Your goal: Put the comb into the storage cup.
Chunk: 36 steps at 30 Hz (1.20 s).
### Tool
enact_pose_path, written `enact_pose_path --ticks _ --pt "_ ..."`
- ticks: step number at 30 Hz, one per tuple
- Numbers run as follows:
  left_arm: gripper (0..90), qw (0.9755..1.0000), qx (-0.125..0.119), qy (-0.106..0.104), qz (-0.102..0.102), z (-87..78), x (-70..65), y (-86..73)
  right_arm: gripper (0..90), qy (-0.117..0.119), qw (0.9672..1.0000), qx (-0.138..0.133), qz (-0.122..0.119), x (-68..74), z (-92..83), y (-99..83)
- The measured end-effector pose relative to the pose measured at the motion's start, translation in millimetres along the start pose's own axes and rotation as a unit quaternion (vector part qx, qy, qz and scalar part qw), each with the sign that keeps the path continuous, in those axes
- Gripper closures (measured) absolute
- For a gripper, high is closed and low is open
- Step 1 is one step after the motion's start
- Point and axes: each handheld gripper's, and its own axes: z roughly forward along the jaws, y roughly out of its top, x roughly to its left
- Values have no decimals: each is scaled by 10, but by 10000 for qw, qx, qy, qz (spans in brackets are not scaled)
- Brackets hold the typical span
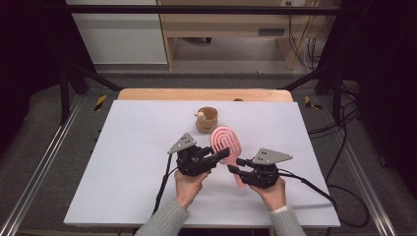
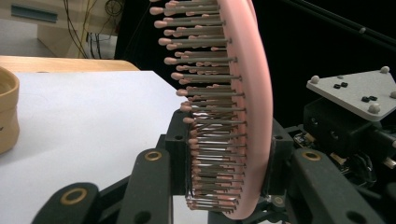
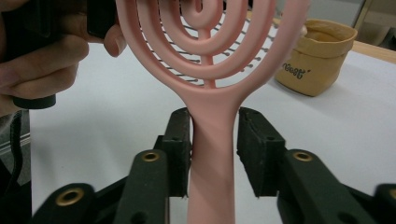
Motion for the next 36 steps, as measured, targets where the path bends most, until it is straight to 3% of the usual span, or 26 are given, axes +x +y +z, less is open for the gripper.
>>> enact_pose_path --ticks 8,22,27,36 --pt "632 9998 52 169 128 -20 26 33 537 73 9998 -142 107 -5 -30 23" --pt "632 9988 31 397 287 -130 114 146 154 -300 9990 -265 207 -76 -53 19" --pt "632 9984 0 460 325 -182 144 202 84 -402 9988 -201 207 -107 -74 19" --pt "632 9974 -42 593 410 -293 202 332 59 -363 9990 -2 276 -174 -82 -40"
